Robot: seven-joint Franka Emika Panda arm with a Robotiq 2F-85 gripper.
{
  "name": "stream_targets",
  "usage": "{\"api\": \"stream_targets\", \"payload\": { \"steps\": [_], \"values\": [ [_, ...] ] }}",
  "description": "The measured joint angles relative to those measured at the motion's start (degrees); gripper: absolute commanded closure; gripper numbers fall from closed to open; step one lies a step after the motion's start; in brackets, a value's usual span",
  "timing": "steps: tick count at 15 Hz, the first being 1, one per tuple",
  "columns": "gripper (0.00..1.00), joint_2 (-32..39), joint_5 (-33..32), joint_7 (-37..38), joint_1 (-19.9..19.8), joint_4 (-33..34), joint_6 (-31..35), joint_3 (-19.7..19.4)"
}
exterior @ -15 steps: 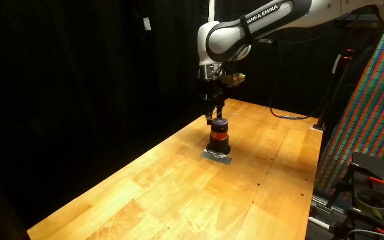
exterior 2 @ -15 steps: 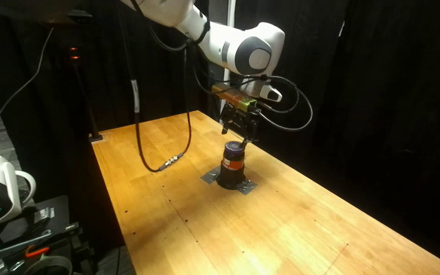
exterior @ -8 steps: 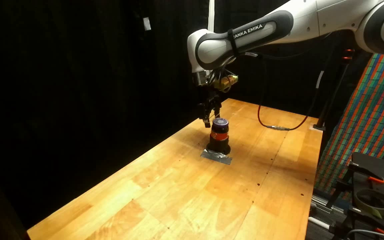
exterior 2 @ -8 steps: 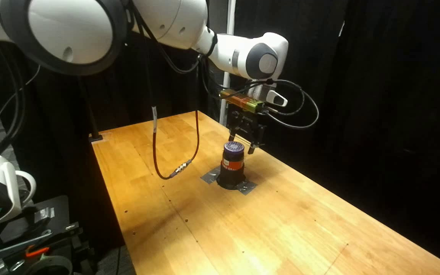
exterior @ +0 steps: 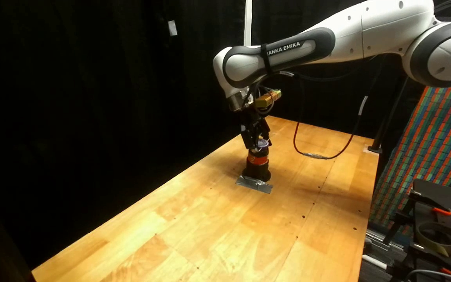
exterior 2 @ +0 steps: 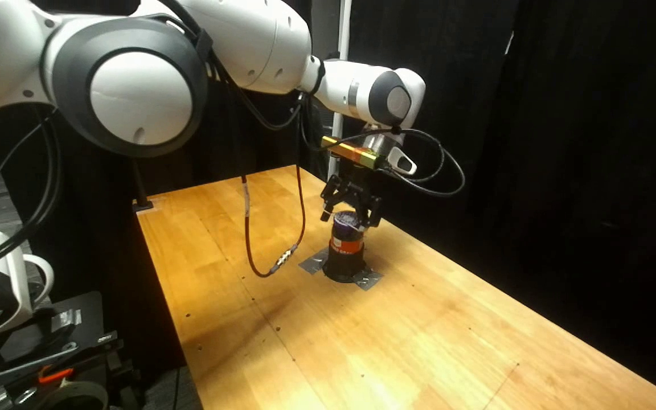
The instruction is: Put the elastic around the bottle
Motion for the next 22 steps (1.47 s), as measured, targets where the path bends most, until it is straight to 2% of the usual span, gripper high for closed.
{"api": "stream_targets", "payload": {
  "steps": [4,7,19,22],
  "values": [
    [0.00,-0.1,-0.1,-3.4,-0.2,-0.5,-1.3,0.0],
    [0.00,-2.2,-0.1,-4.7,-0.6,-4.4,1.8,0.0],
    [0.00,-19.4,-0.1,-5.1,-0.8,-34.3,22.6,0.4],
    [0.00,-23.6,-0.1,-5.0,-0.8,-42.1,30.7,0.4]
  ]
}}
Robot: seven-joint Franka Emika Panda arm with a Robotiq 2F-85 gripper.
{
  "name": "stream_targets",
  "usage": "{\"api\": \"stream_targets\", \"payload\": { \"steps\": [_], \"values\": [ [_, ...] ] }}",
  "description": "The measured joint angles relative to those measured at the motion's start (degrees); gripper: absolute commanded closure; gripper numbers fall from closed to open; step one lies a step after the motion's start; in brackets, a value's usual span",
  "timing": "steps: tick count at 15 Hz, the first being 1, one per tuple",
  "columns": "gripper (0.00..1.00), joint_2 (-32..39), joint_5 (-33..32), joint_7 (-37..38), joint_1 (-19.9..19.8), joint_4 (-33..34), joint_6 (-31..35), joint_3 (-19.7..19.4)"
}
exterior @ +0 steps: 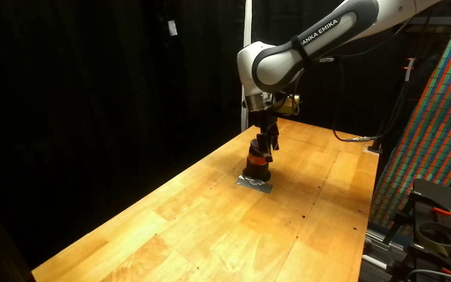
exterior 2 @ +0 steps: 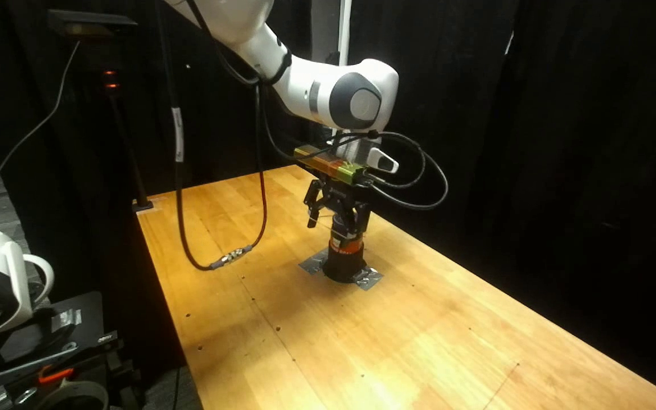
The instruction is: Put the elastic around the bottle
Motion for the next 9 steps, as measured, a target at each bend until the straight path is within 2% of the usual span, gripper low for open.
{"api": "stream_targets", "payload": {
  "steps": [1,2,9],
  "values": [
    [0.25,-1.4,0.0,0.2,0.0,-2.6,3.5,0.0],
    [0.25,-2.8,0.0,0.5,0.0,-5.3,7.5,0.0],
    [0.80,-12.6,-4.5,4.9,0.1,-26.2,36.8,-0.7]
  ]
}}
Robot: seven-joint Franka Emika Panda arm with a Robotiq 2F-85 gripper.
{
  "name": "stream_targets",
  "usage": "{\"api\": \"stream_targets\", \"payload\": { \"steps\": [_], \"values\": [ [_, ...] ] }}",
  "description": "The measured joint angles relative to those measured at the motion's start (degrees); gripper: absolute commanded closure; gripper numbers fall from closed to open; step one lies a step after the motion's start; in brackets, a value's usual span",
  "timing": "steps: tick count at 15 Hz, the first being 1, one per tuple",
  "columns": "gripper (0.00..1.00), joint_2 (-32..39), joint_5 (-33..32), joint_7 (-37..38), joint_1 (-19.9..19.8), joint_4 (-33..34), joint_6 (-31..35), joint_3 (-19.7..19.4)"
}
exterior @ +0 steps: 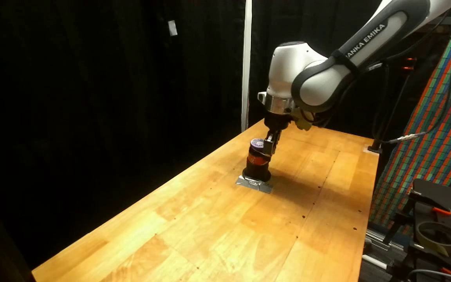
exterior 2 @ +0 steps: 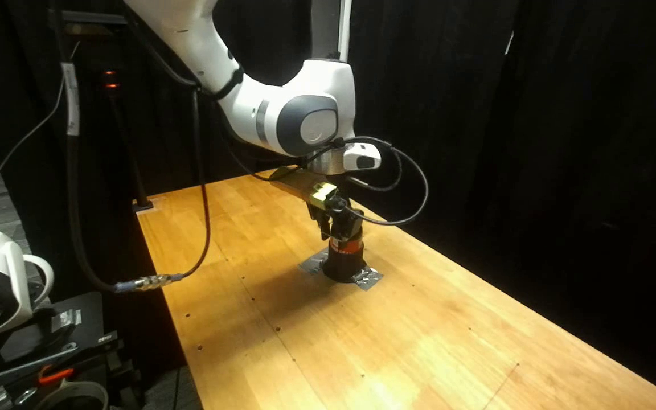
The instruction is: Put the elastic around the bottle
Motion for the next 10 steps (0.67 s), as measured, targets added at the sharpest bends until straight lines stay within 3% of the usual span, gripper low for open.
{"api": "stream_targets", "payload": {
  "steps": [1,4,5,8,10],
  "values": [
    [0.87,-1.4,-0.8,0.8,0.0,-3.1,3.8,-0.1],
    [0.95,-5.5,-5.7,4.9,1.5,-12.6,16.7,-1.9],
    [0.92,-6.8,-9.2,7.7,3.0,-16.0,21.5,-4.0],
    [0.88,-10.4,-24.4,18.8,11.3,-24.4,34.0,-16.7],
    [0.88,-12.0,-34.6,25.1,15.7,-25.7,38.2,-25.9]
  ]
}}
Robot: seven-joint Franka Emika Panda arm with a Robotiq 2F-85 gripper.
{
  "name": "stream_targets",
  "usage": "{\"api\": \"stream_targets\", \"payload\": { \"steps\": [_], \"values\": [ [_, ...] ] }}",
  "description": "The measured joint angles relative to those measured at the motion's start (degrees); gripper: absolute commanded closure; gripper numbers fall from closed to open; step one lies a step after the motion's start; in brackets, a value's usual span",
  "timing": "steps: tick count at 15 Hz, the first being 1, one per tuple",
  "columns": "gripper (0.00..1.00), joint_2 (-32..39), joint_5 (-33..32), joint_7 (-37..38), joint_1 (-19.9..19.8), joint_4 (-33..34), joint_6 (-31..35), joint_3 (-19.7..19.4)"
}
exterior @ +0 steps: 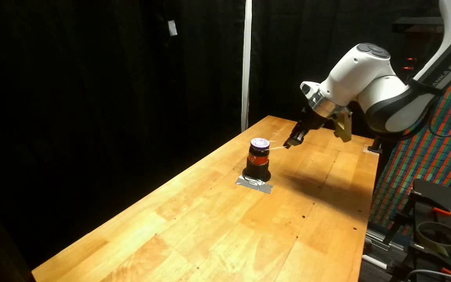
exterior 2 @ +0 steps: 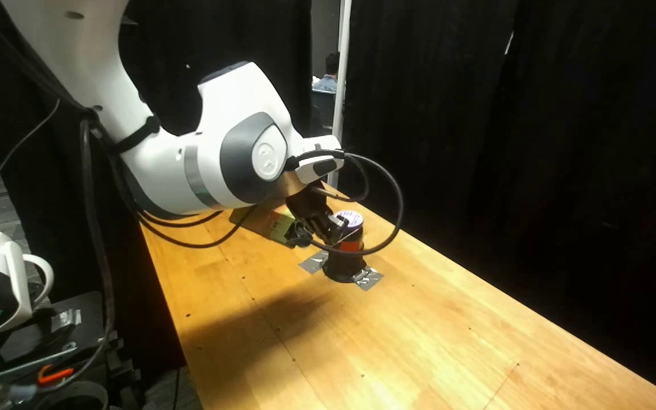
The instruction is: Put the elastic around the bottle
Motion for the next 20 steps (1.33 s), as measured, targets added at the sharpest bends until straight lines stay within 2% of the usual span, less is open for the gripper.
{"api": "stream_targets", "payload": {
  "steps": [3,6,9,12,14,16,18,19,20],
  "values": [
    [0.89,-0.6,-14.0,9.0,7.4,0.9,4.6,-13.5],
    [0.90,-0.2,-18.8,12.2,18.4,1.3,7.9,-26.6],
    [0.89,3.5,-16.9,11.4,30.7,1.1,14.8,-39.4],
    [0.90,10.9,-5.1,3.1,42.5,-3.2,26.8,-50.1],
    [0.91,15.3,2.6,-1.3,47.5,-8.9,34.4,-52.3],
    [0.89,19.6,9.2,-3.8,50.6,-15.5,42.5,-52.0],
    [0.90,23.7,13.6,-4.8,51.3,-20.4,49.5,-49.5],
    [0.90,26.0,14.8,-4.4,50.5,-20.6,51.9,-47.4],
    [0.86,28.2,16.8,-4.2,49.8,-20.5,54.1,-45.3]
  ]
}}
